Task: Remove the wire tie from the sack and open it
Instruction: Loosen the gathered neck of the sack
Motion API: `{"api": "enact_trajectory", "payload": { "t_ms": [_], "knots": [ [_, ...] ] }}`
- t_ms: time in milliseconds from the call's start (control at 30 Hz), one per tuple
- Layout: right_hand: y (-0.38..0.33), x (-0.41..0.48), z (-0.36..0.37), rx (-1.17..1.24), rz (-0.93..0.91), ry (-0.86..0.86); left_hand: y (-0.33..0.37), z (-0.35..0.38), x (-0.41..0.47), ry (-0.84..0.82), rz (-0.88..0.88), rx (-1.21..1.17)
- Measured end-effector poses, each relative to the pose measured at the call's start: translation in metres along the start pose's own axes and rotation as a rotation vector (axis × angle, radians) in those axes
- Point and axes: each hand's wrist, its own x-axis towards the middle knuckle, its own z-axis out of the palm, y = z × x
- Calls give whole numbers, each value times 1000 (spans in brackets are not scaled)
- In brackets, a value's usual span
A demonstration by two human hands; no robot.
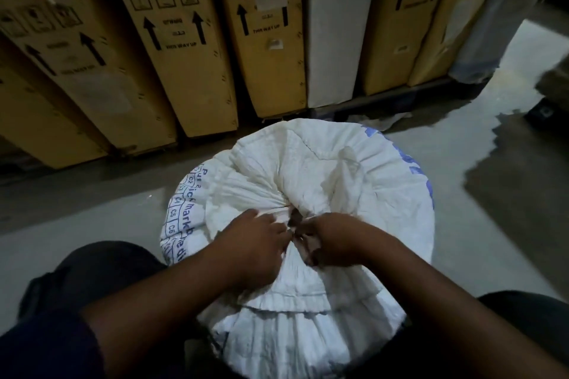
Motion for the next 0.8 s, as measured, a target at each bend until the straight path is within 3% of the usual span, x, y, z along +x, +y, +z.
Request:
{"api": "enact_trajectory", "payload": {
  "t_ms": [67, 200, 300, 367, 467, 567, 667, 733, 800],
  "knots": [
    [1, 0, -2, 21, 29, -3, -14, 15, -9, -28, -13, 21],
    [4, -10, -17, -54, -36, -176, -20, 10, -28, 259, -77, 124],
    [9, -30, -35, -169, -19, -299, -27, -17, -42, 100, -373, 29],
    [13, -45, -41, -66, 106, -319, -51, -20, -53, -32, -585, 59],
    [14, -51, -42, 218, 216, -209, -70, -9, -60, 27, -782, -137],
    [14, -36, -41, 355, 262, 179, -58, -7, -40, 270, -854, -314],
    [19, -16, -37, 441, 349, 558, -47, -11, -5, 216, -896, -672],
    [23, -5, -28, 533, 388, 507, -50, -3, 18, 128, -917, -1003],
    [23, 9, -16, 529, 437, 365, -49, 13, 33, 176, -894, -1139]
  ]
}}
